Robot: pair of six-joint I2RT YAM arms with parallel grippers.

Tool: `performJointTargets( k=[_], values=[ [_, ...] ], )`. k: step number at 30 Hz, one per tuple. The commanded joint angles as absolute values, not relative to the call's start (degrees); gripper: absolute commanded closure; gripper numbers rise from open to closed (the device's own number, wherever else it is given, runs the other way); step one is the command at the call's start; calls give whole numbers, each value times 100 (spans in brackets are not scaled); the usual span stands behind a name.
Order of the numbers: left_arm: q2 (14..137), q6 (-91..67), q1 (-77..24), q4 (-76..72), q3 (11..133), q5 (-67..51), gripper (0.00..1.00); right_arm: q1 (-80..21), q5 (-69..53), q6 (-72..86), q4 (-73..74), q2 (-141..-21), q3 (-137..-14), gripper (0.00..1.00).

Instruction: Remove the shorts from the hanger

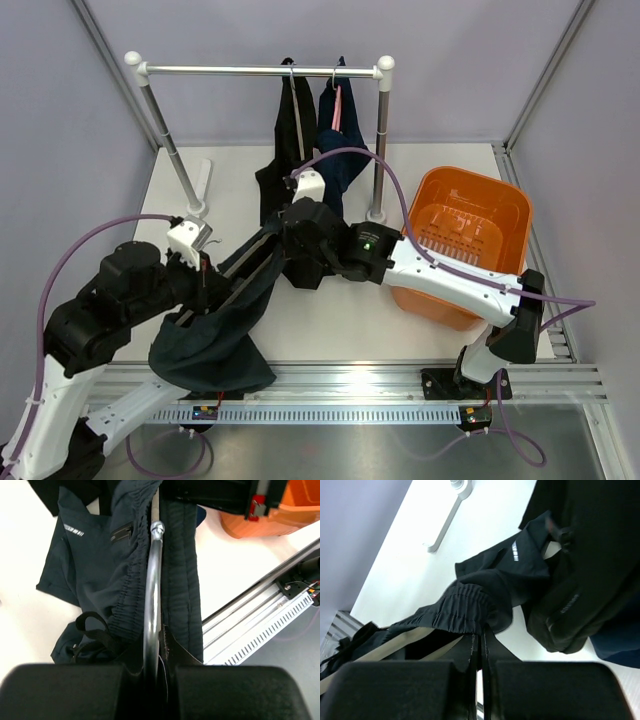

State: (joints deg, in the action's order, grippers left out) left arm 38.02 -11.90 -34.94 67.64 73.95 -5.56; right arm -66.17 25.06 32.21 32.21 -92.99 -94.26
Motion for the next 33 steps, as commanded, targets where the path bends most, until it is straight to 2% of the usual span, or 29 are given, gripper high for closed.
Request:
performJointTargets(
  k=[1,10,20,25,33],
  values=[
    [3560,-1037,-3524,6697,7717,-1036,100,-6408,3129,3287,3462,-9290,-9677,100],
    [3164,-677,-3524,6733,7752,-1459,100,-6100,3155,3278,3498,-9158,-9545,100],
    [2646,-896,-3524,5802,7726,-1512,100,-6117,2953,3366,3419,-8930,-9009,100],
    [2619,-1124,-3524,5503,7647,-768,100,-6327,2672,3235,3129,-8649,-8754,100],
    [2452,-2030,-3524,3904,6716,859,100,-7979,2988,2497,3498,-8754,-9535,100]
  ],
)
